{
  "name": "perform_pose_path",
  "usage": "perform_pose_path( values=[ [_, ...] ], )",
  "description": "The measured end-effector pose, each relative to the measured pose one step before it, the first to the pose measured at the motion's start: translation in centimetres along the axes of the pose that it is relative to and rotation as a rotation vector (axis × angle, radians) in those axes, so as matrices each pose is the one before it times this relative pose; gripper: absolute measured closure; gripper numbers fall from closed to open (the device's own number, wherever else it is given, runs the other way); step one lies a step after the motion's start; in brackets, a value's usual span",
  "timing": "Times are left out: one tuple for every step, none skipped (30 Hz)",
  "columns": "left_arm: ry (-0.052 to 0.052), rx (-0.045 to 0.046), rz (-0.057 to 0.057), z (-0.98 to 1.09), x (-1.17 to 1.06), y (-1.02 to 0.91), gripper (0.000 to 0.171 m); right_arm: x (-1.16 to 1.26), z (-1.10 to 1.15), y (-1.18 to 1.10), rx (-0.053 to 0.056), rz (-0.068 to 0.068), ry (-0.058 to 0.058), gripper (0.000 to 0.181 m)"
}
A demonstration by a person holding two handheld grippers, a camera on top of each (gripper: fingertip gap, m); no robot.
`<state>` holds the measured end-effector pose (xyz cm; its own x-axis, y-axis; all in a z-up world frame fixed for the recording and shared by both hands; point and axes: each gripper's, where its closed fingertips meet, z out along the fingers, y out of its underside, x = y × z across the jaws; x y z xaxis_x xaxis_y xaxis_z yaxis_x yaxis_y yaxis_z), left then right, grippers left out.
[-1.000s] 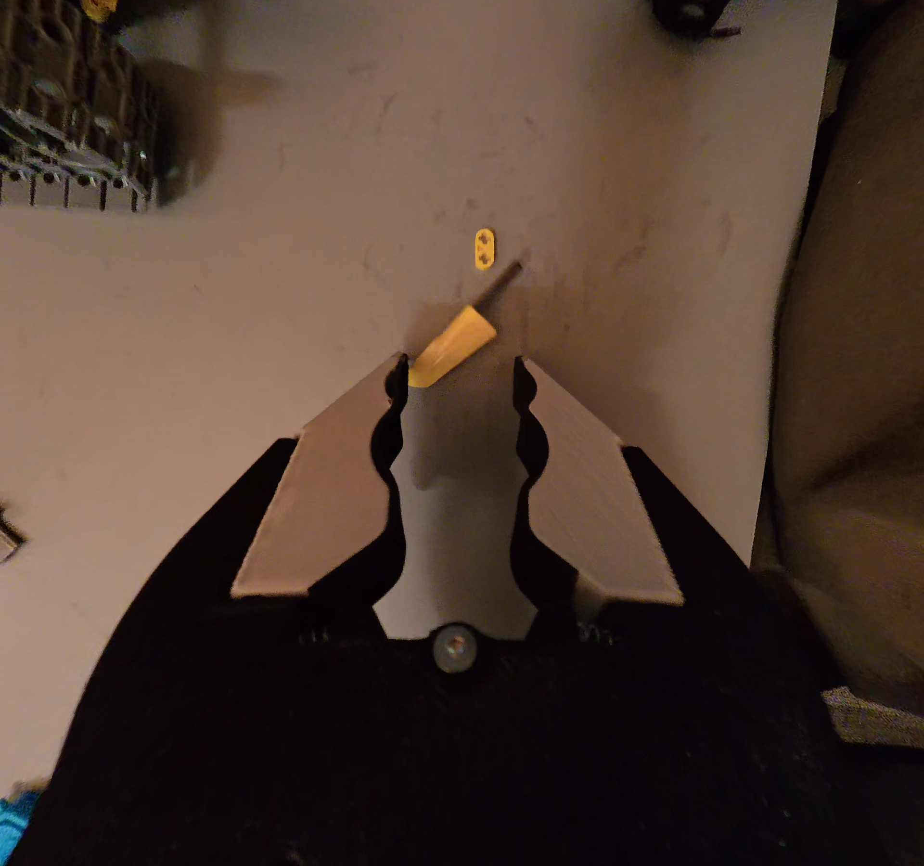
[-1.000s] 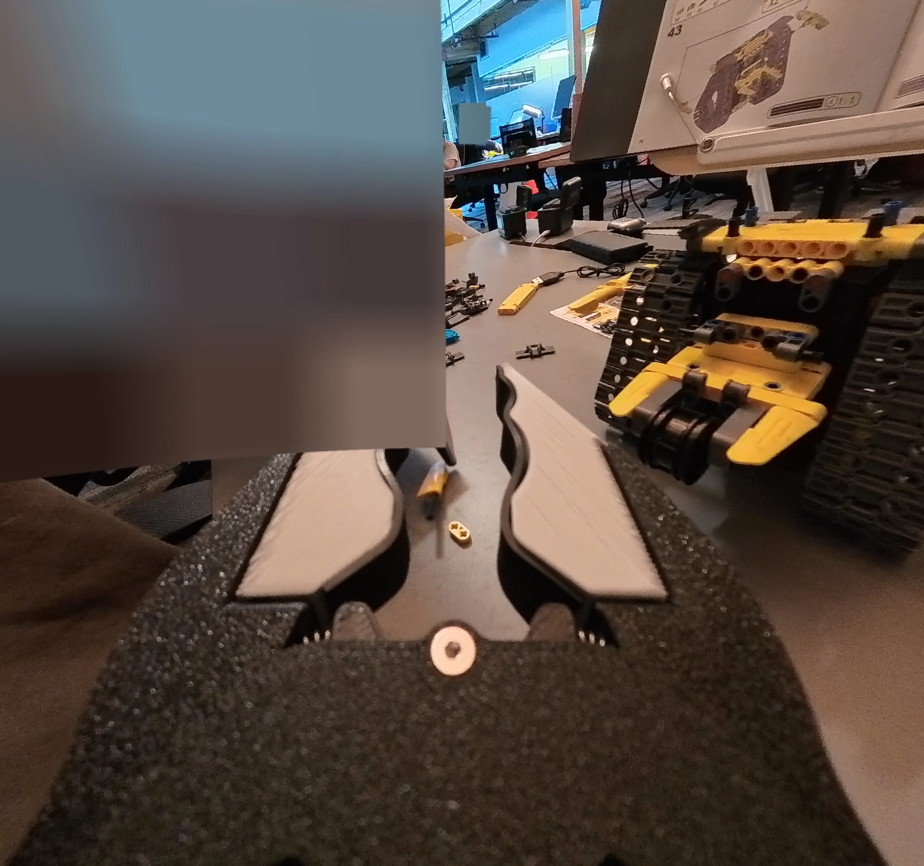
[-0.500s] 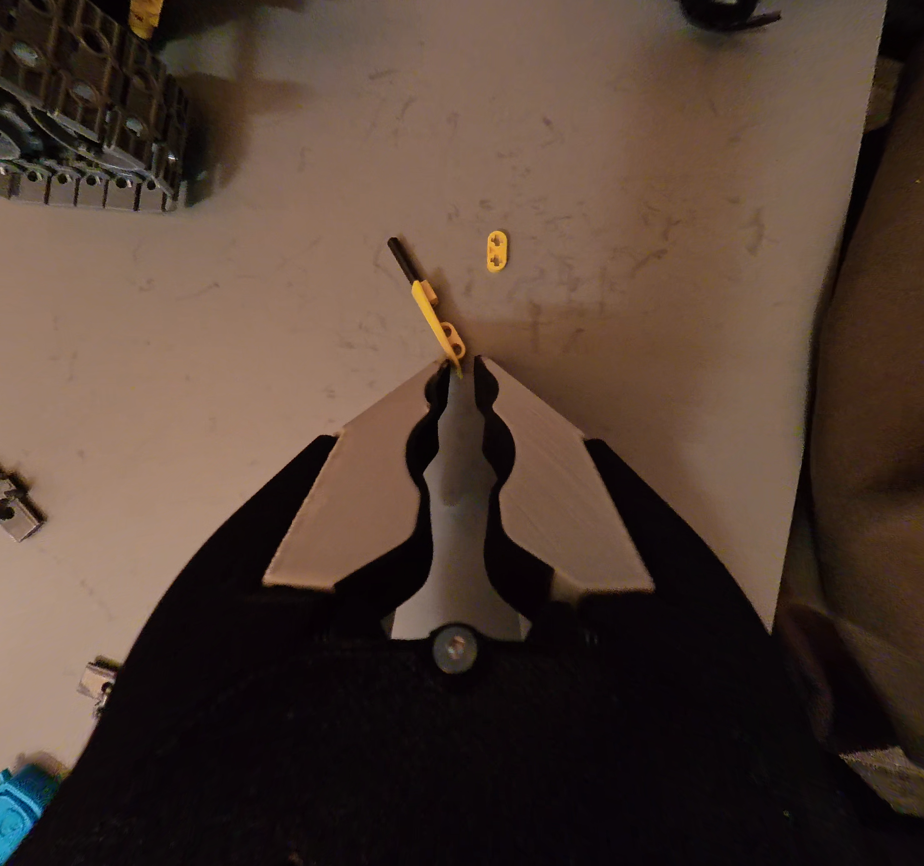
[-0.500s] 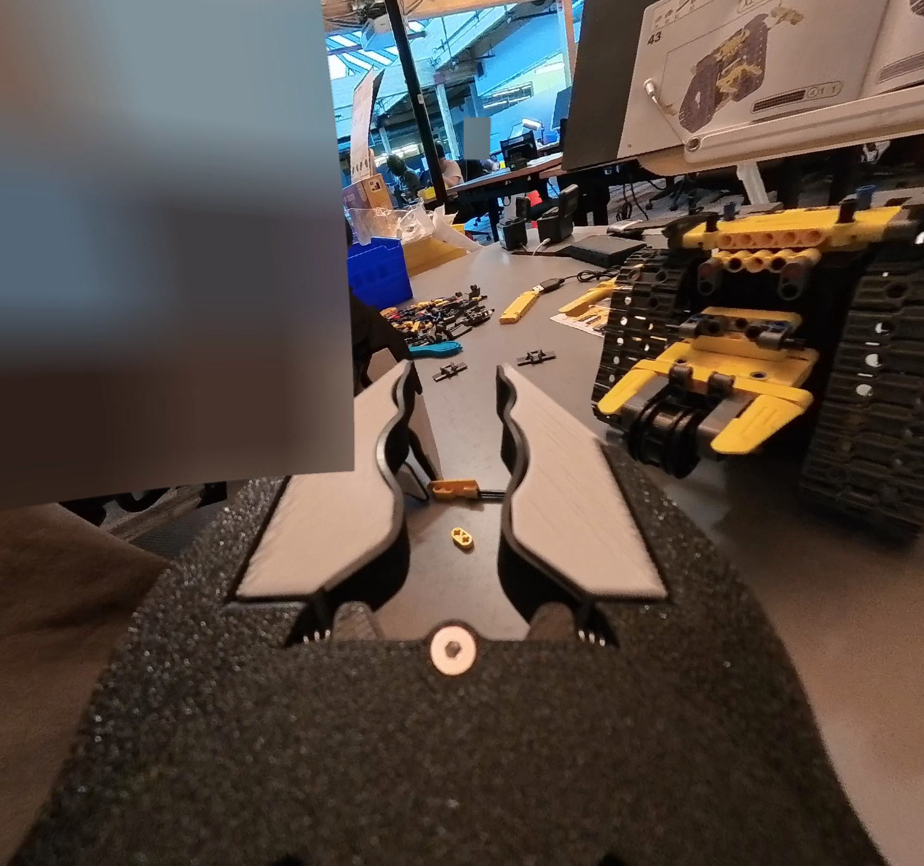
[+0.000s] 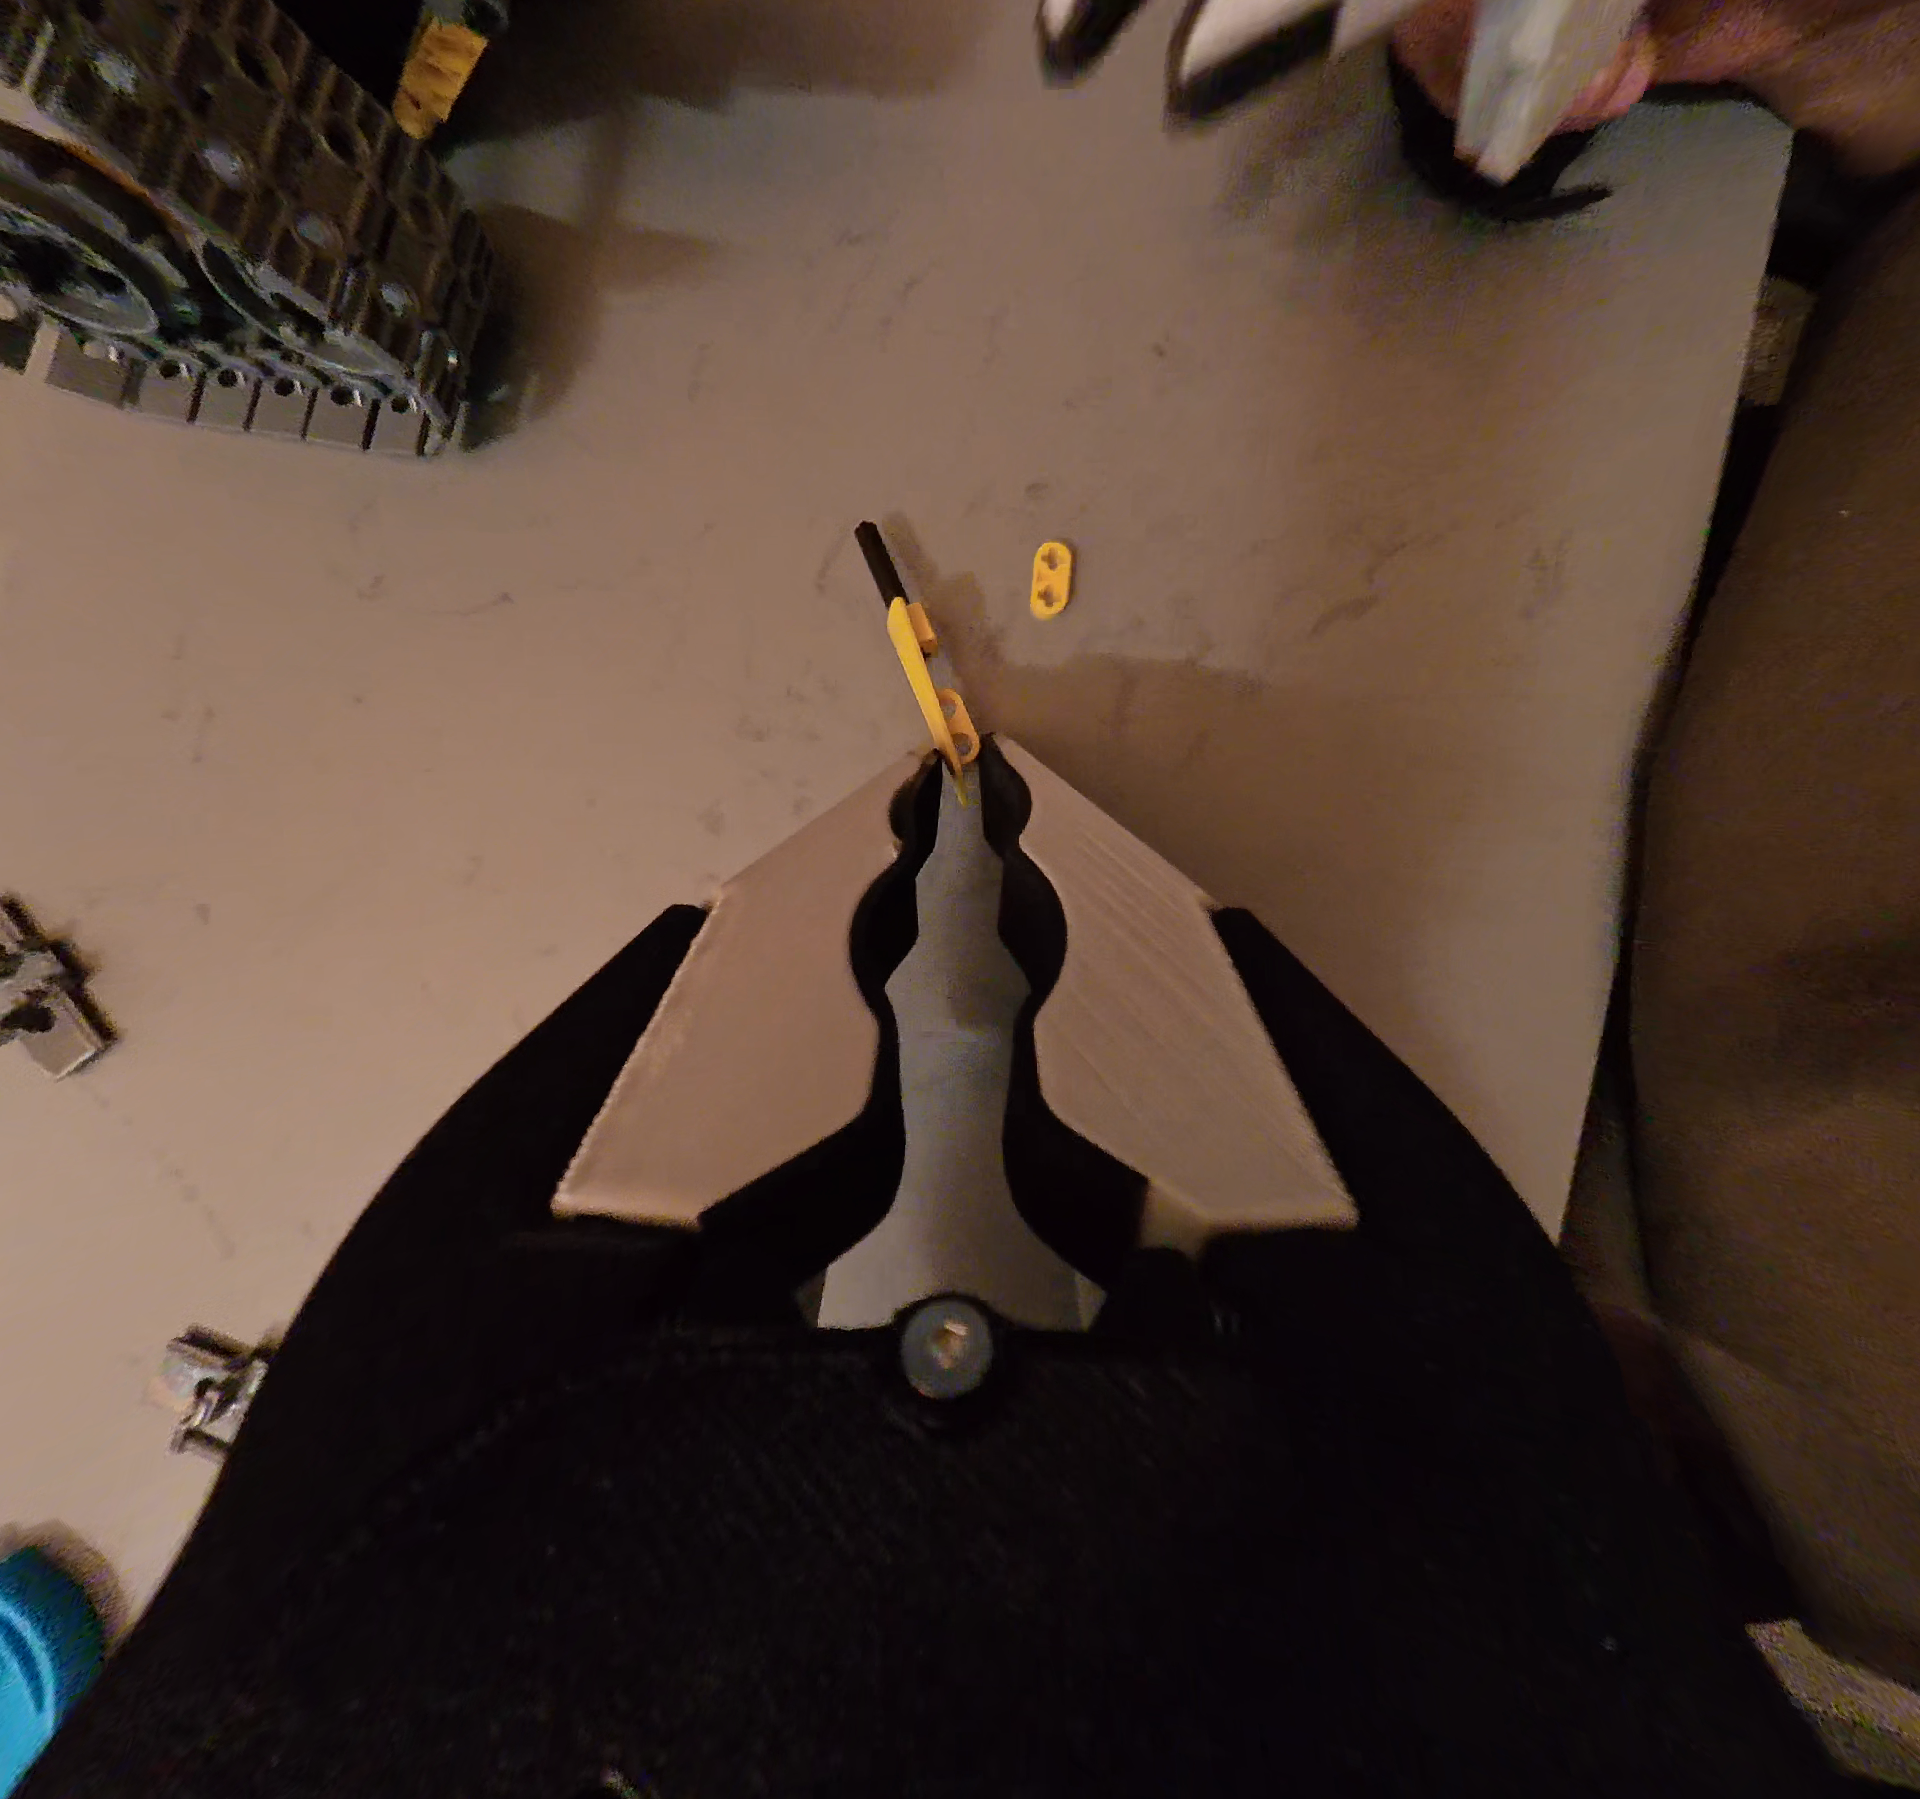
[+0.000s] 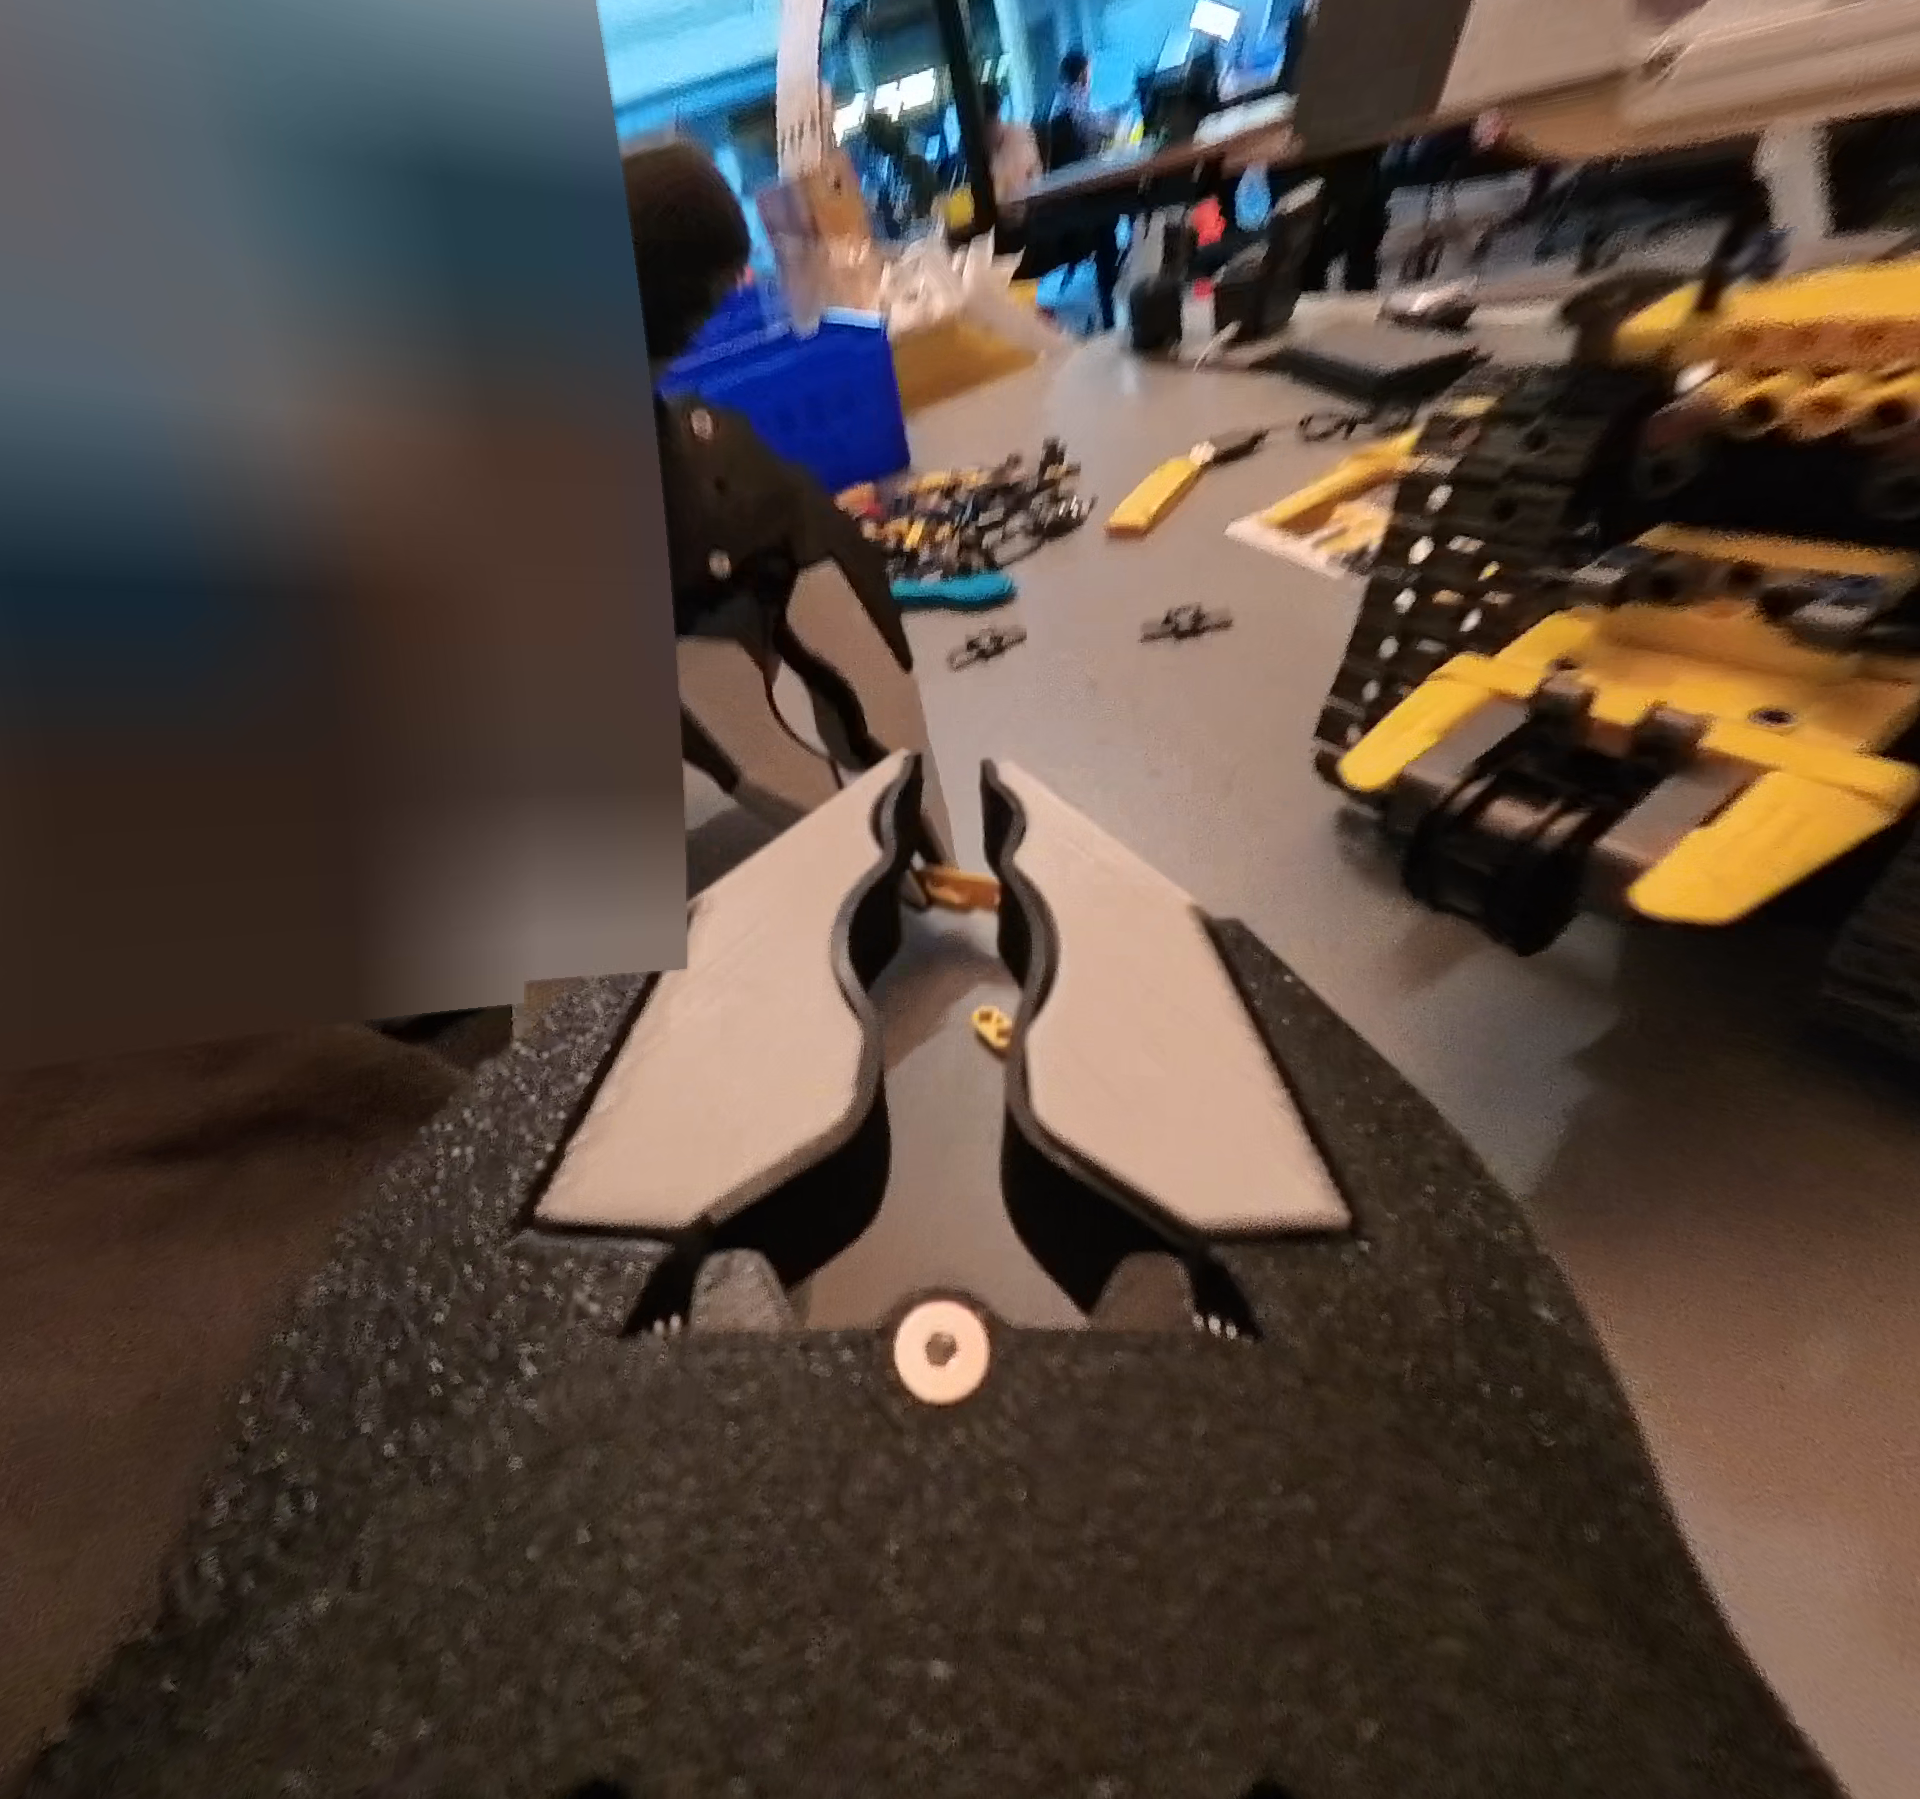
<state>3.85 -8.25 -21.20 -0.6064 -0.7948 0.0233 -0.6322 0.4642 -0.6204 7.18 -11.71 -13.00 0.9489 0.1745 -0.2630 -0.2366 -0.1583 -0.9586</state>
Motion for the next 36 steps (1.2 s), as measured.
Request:
perform_pose_path(
  values=[
    [-0.0031, -0.00094, 0.0103, -0.231, 0.121, -0.244, 0.166, -0.213, 0.371, 0.623, -0.0487, 0.004, -0.018, 0.169],
    [-0.0063, 0.00101, 0.0122, -0.24, 0.096, -0.294, 0.166, -0.124, 0.395, 0.596, -0.0496, 0.0037, -0.0147, 0.165],
    [-0.0044, 0.00376, 0.012, -0.224, 0.1, -0.349, 0.166, 0.0, 0.438, 0.616, -0.0519, -0.0009, -0.0069, 0.161],
    [-0.0033, 0.00819, 0.0109, -0.212, 0.11, -0.423, 0.166, -0.034, 0.441, 0.602, -0.0506, -0.0092, -0.0057, 0.158],
    [-0.0024, 0.01294, 0.0093, -0.188, 0.092, -0.48, 0.166, -0.029, 0.384, 0.473, -0.0413, -0.0183, 0.001, 0.156],
    [0.0033, 0.01489, 0.0053, -0.145, 0.121, -0.51, 0.166, 0.07, 0.288, 0.265, -0.0269, -0.0265, 0.015, 0.154],
    [0.0105, 0.01357, 0.0006, -0.099, 0.179, -0.49, 0.166, 0.117, 0.197, 0.108, -0.0147, -0.0337, 0.023, 0.153],
    [0.0129, 0.01285, 0.0, -0.086, 0.199, -0.482, 0.166, 0.112, 0.1, 0.036, -0.0072, -0.0331, 0.0258, 0.152],
    [0.0061, 0.01208, 0.002, -0.091, 0.089, -0.439, 0.166, 0.233, 0.017, 0.004, -0.0035, -0.027, 0.0311, 0.151],
    [-0.0102, 0.00511, 0.0041, -0.07, -0.153, -0.283, 0.166, 0.239, -0.065, -0.067, 0.004, -0.02, 0.0282, 0.152],
    [-0.009, 0.00664, 0.0069, -0.05, -0.13, -0.256, 0.166, 0.226, -0.12, -0.087, 0.0063, -0.0106, 0.021, 0.152],
    [-0.0065, 0.00762, 0.0026, -0.05, -0.127, -0.245, 0.166, 0.177, -0.136, -0.062, 0.0068, -0.0001, 0.0134, 0.152],
    [-0.0025, 0.00981, -0.0029, -0.017, -0.089, -0.247, 0.166, 0.158, -0.132, -0.026, 0.0047, 0.0074, 0.0074, 0.152],
    [0.0022, 0.01022, -0.0043, 0.007, -0.027, -0.217, 0.166, 0.118, -0.119, 0.01, 0.0025, 0.0104, 0.002, 0.152],
    [0.0029, 0.00908, -0.0035, 0.016, -0.03, -0.176, 0.166, 0.08, -0.105, 0.028, 0.0012, 0.0105, -0.0001, 0.152],
    [0.0021, 0.00939, -0.0042, 0.011, -0.043, -0.159, 0.166, 0.08, -0.103, 0.028, 0.0001, 0.0088, 0.0004, 0.152],
    [0.0064, 0.01218, -0.0052, -0.018, 0.02, -0.209, 0.166, 0.051, -0.08, 0.095, -0.0034, 0.0051, 0.0009, 0.152],
    [0.0077, 0.01354, -0.0073, -0.058, 0.0, -0.238, 0.166, 0.015, -0.054, 0.13, -0.0058, 0.0012, 0.0016, 0.152],
    [0.0084, 0.01364, -0.0087, -0.08, -0.007, -0.249, 0.166, -0.003, -0.022, 0.112, -0.0059, -0.0022, 0.0028, 0.152],
    [0.009, 0.01324, -0.0098, -0.093, -0.019, -0.24, 0.166, -0.035, -0.003, 0.105, -0.0055, -0.0042, 0.0029, 0.153],
    [0.0097, 0.01202, -0.011, -0.089, -0.033, -0.228, 0.166, -0.059, 0.034, 0.081, -0.0056, -0.0061, 0.0028, 0.153],
    [0.01, 0.00696, -0.0103, -0.044, -0.015, -0.15, 0.167, -0.047, 0.05, 0.067, -0.005, -0.0082, 0.004, 0.153],
    [0.0048, 0.00375, -0.0076, -0.004, -0.076, -0.094, 0.167, -0.036, 0.092, 0.082, -0.0072, -0.0081, 0.0043, 0.153],
    [0.0011, 0.00505, -0.0052, 0.027, -0.087, -0.101, 0.167, -0.097, 0.111, 0.133, -0.0109, -0.008, 0.0003, 0.153],
    [0.0015, 0.00394, -0.0051, 0.035, -0.059, -0.097, 0.167, -0.159, 0.133, 0.147, -0.0114, -0.0089, -0.0048, 0.153],
    [-0.001, -0.00022, -0.0053, 0.063, -0.083, -0.046, 0.167, -0.202, 0.11, 0.072, -0.0077, -0.0097, -0.0065, 0.154],
    [-0.0016, -0.00369, -0.002, 0.102, -0.072, 0.019, 0.167, -0.183, 0.075, 0.023, -0.0038, -0.0099, -0.0054, 0.154],
    [-0.0017, -0.00616, 0.0003, 0.129, -0.053, 0.059, 0.167, -0.107, 0.046, -0.014, -0.0013, -0.008, 0.0, 0.154],
    [-0.0059, -0.00548, 0.0003, 0.123, -0.113, 0.057, 0.167, -0.004, 0.013, -0.039, 0.0001, -0.0066, 0.0048, 0.154],
    [-0.0053, -0.00309, 0.0004, 0.122, -0.096, 0.013, 0.167, 0.06, -0.031, -0.036, 0.0017, -0.0074, 0.0089, 0.153],
    [-0.0011, -0.00083, -0.0002, 0.086, -0.036, -0.015, 0.167, 0.126, -0.082, -0.066, 0.0036, -0.0073, 0.0114, 0.153],
    [0.0028, -0.00003, -0.0014, 0.07, 0.006, -0.023, 0.167, 0.174, -0.117, -0.111, 0.0072, -0.0044, 0.013, 0.152],
    [0.0037, 0.00011, -0.0017, 0.048, 0.011, -0.02, 0.167, 0.174, -0.148, -0.171, 0.0101, -0.0004, 0.0108, 0.152],
    [0.0057, 0.00029, -0.0013, 0.044, 0.028, -0.019, 0.167, 0.166, -0.165, -0.212, 0.0115, 0.0046, 0.0077, 0.152],
    [0.0083, 0.00197, -0.0014, 0.038, 0.064, -0.041, 0.168, 0.136, -0.154, -0.227, 0.0123, 0.0086, 0.0038, 0.152],
    [0.0081, 0.00329, -0.0017, 0.028, 0.057, -0.072, 0.168, 0.093, -0.141, -0.211, 0.011, 0.0108, -0.0005, 0.153]
  ],
)
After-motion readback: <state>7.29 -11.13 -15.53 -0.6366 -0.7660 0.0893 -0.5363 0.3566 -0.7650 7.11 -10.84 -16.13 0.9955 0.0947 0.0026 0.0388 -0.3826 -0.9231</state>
